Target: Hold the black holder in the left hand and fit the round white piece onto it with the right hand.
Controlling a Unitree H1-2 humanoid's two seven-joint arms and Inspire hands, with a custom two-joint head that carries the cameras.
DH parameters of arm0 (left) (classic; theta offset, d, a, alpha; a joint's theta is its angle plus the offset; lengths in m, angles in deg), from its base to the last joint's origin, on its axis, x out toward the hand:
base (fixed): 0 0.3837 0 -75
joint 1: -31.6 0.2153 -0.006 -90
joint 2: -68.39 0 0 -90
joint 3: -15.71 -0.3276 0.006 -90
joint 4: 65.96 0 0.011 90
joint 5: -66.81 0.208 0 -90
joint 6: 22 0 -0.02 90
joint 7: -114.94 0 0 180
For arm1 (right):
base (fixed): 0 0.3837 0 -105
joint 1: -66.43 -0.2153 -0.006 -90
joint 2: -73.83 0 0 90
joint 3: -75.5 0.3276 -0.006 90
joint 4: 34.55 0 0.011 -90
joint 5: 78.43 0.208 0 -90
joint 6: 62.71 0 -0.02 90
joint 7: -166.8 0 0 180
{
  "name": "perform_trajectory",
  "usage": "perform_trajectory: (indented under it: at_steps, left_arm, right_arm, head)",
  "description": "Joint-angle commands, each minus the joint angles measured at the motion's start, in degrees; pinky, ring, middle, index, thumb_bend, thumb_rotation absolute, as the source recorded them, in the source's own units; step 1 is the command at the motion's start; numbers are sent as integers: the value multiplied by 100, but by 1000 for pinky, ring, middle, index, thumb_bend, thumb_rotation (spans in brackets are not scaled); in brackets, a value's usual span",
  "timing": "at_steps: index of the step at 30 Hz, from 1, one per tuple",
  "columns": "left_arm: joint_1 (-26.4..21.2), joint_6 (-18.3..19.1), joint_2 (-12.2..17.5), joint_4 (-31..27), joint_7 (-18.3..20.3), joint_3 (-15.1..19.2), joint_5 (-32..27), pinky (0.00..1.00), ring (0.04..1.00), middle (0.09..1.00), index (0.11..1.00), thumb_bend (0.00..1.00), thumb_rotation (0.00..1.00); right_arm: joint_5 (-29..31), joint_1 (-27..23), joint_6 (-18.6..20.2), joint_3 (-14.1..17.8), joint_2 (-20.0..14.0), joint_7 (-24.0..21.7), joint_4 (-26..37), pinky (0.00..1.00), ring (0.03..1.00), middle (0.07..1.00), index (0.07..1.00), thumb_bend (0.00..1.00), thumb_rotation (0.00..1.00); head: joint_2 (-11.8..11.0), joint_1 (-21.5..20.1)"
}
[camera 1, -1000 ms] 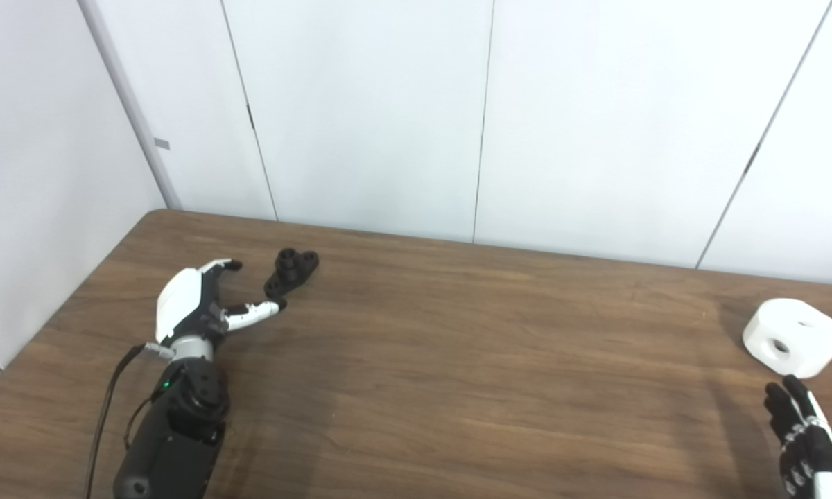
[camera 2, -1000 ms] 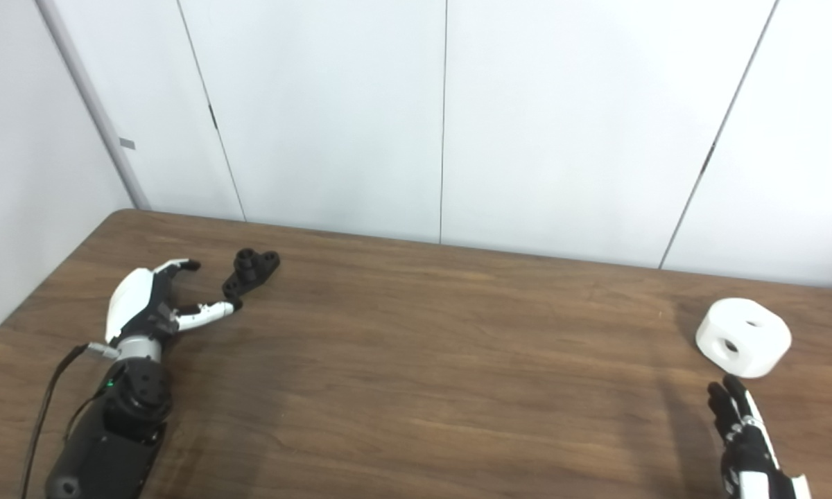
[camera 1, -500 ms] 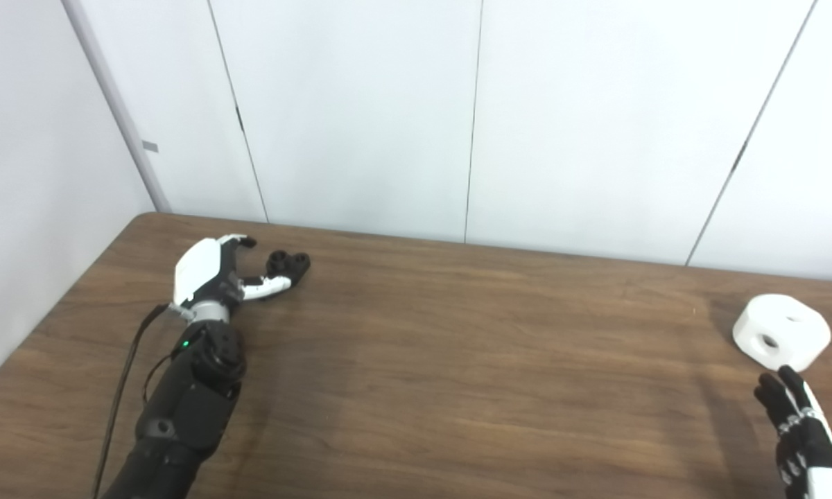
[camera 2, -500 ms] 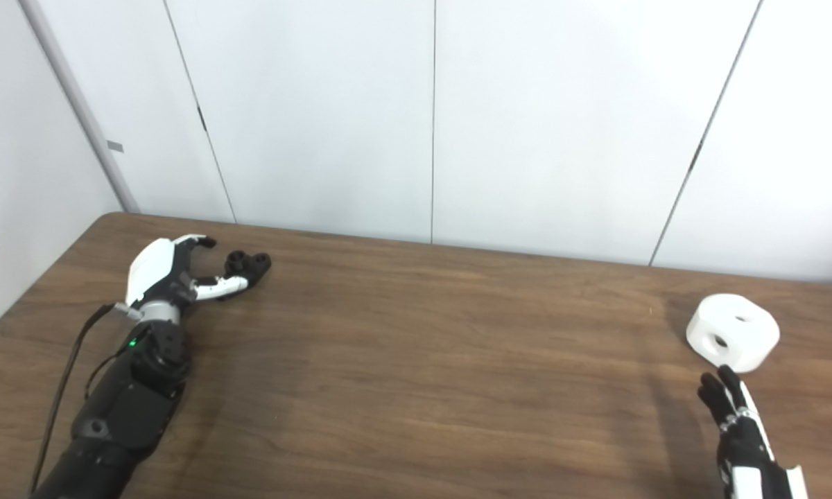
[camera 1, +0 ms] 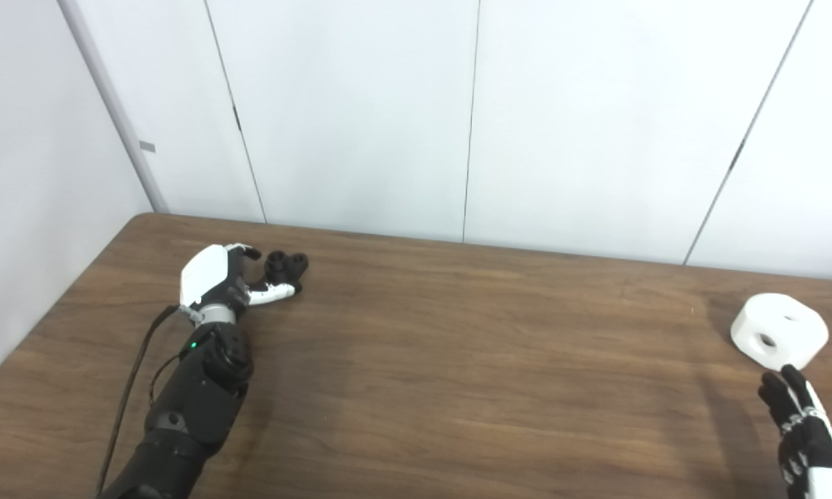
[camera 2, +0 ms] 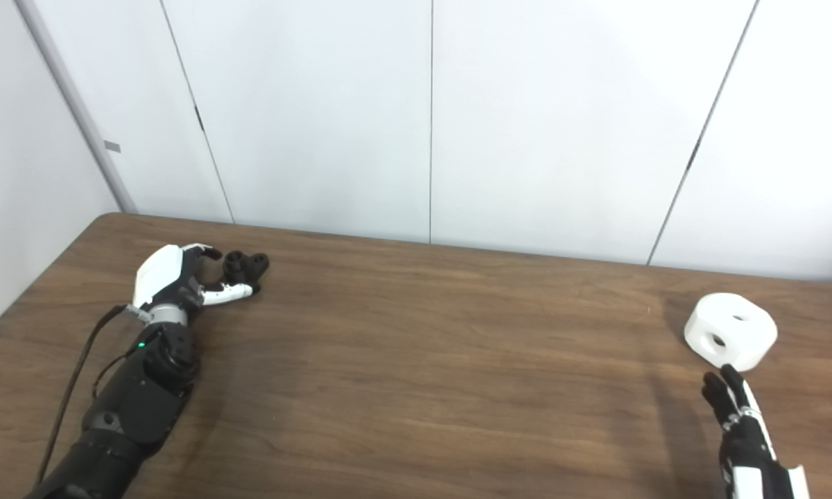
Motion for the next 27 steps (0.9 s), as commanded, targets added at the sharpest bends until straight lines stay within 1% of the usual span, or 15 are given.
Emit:
perform_trajectory:
  at_steps: [1,5,8,16,20,23,27]
  left_arm:
    - [-270,19,157,-70,-193,-17,155,1000,947,896,754,908,327]
    - [-237,11,197,-96,-138,-46,121,1000,943,888,731,900,291]
    - [-225,14,228,-74,-76,-51,87,1000,940,885,717,900,281]
    - [-226,286,322,-133,172,-149,91,1000,928,873,682,905,321]
    - [-236,282,341,-94,186,-195,96,1000,920,860,659,902,313]
    - [-246,331,355,-87,218,-240,117,1000,919,859,656,896,320]
    - [-270,390,358,-62,252,-282,109,1000,919,852,660,893,325]
  right_arm:
    - [71,227,-16,-116,181,33,-426,1000,936,922,933,607,999]
    - [75,218,-37,-113,177,33,-440,1000,934,921,934,605,999]
    - [69,221,-28,-113,170,32,-446,1000,940,924,938,606,1000]
    - [14,224,39,-118,189,70,-408,1000,938,924,939,598,1000]
    - [16,231,24,-121,202,77,-395,1000,937,920,935,603,1000]
    - [49,231,-23,-120,197,60,-418,1000,936,921,935,611,998]
    - [27,247,44,-125,207,77,-372,1000,942,922,933,624,996]
  head:
    - [20,6]
    - [22,5]
    - [22,5]
    - [52,-21]
    - [60,-27]
    - [66,-28]
    - [75,-46]
